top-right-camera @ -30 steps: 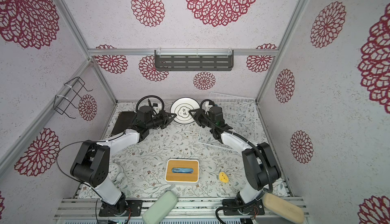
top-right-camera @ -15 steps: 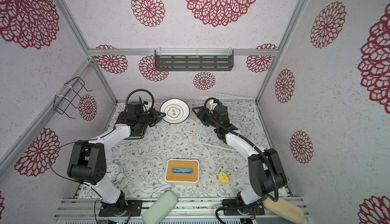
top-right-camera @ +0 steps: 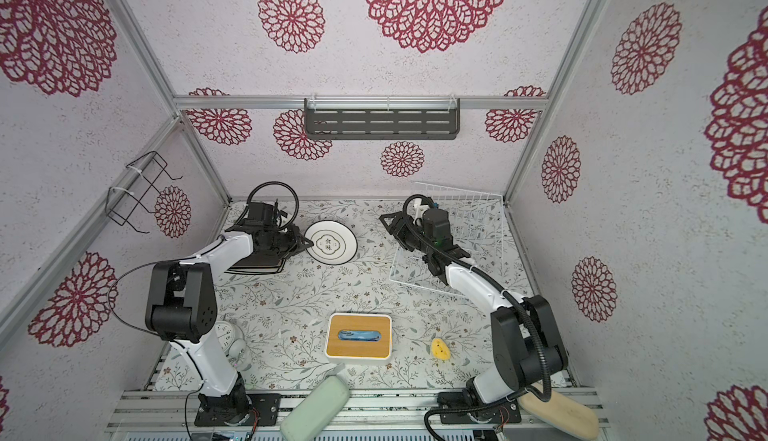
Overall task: Unload the plates from the dish rack
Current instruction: 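Carry the white plate beside the dark stack with the left gripper while the right withdraws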
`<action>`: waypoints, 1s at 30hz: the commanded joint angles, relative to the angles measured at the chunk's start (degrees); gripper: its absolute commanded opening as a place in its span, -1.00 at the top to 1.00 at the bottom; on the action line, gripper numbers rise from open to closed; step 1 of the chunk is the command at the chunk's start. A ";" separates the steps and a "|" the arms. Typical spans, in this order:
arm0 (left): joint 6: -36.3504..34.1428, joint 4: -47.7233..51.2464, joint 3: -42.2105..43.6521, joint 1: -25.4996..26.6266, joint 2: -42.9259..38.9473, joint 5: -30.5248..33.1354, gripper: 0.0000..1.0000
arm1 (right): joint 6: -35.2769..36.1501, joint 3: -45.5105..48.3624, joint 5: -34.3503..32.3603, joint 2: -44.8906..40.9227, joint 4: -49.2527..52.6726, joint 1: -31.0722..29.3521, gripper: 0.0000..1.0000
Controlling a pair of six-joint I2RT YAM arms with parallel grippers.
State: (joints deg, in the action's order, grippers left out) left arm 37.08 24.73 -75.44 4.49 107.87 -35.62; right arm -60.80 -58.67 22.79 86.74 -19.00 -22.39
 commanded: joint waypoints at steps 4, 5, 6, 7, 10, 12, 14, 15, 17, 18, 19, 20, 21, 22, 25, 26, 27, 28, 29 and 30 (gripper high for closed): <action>-5.39 4.11 -4.73 0.24 3.04 1.64 1.00 | 2.80 1.05 -0.82 -3.84 1.25 -0.28 -0.25; -6.01 4.87 -5.18 0.34 3.37 2.03 1.00 | 2.79 1.25 -0.81 -3.94 1.25 -0.28 -0.26; -5.82 4.47 -4.97 0.26 3.44 1.76 1.00 | 2.74 1.43 -0.89 -4.10 1.25 -0.28 -0.26; -5.26 3.56 -4.61 0.17 3.55 1.53 1.00 | 2.78 1.56 -1.01 -4.17 1.21 -0.32 -0.26; -4.63 2.43 -4.78 0.24 4.10 1.52 1.00 | 2.62 1.99 -0.94 -4.12 1.01 -0.28 -0.26; -4.32 1.89 -5.06 0.20 6.18 1.19 1.00 | 2.52 2.07 -0.73 -4.03 0.99 -0.37 -0.27; -3.36 0.74 -5.06 0.25 6.87 0.10 1.00 | 2.50 2.07 -0.59 -4.03 0.99 -0.37 -0.27; -3.23 0.46 -5.22 0.34 7.04 -0.29 1.00 | 2.67 2.02 -0.64 -4.12 1.16 -0.38 -0.27; -3.19 0.41 -5.72 0.52 7.57 -0.59 1.00 | 2.78 1.99 -0.80 -4.28 1.59 -0.37 -0.27; -3.22 0.28 -5.93 0.52 7.78 -0.67 1.00 | 2.86 1.94 -0.86 -4.30 1.78 -0.39 -0.27; -3.08 0.15 -6.24 0.52 8.12 -1.00 1.00 | 2.81 1.88 -0.81 -4.30 1.82 -0.37 -0.27; -3.07 0.14 -6.58 0.52 8.45 -1.19 1.00 | 2.77 1.89 -0.84 -4.30 1.85 -0.37 -0.27; -3.05 0.14 -6.80 0.52 8.70 -1.33 1.00 | 2.76 1.93 -0.81 -4.30 1.85 -0.37 -0.28; -2.98 0.06 -7.06 0.59 9.07 -1.55 1.00 | 2.78 1.99 -0.82 -4.22 1.80 -0.37 -0.28; -3.14 0.19 -7.85 0.61 9.80 -1.81 1.00 | 2.74 1.97 -0.82 -4.30 1.98 -0.42 -0.28; -3.19 0.37 -8.12 0.61 10.07 -1.91 1.00 | 2.79 1.99 -0.73 -4.36 2.04 -0.38 -0.28; -3.24 0.64 -8.38 0.61 10.29 -1.91 1.00 | 2.84 1.92 -0.66 -4.39 2.15 -0.37 -0.28; -3.25 0.67 -8.49 0.61 10.44 -1.83 1.00 | 2.96 1.85 -0.56 -4.39 2.37 -0.40 -0.28; -3.30 0.58 -8.65 0.65 10.69 -1.84 1.00 | 3.20 1.74 -0.62 -4.46 2.63 -0.33 -0.28; -3.24 0.58 -8.75 0.61 10.81 -1.91 1.00 | 3.40 1.63 -0.76 -4.47 2.89 -0.29 -0.28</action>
State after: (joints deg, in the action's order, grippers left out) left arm 34.37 26.83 -82.74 4.84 118.04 -35.46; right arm -59.40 -56.31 22.70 84.99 -16.12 -22.55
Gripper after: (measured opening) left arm 0.080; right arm 0.642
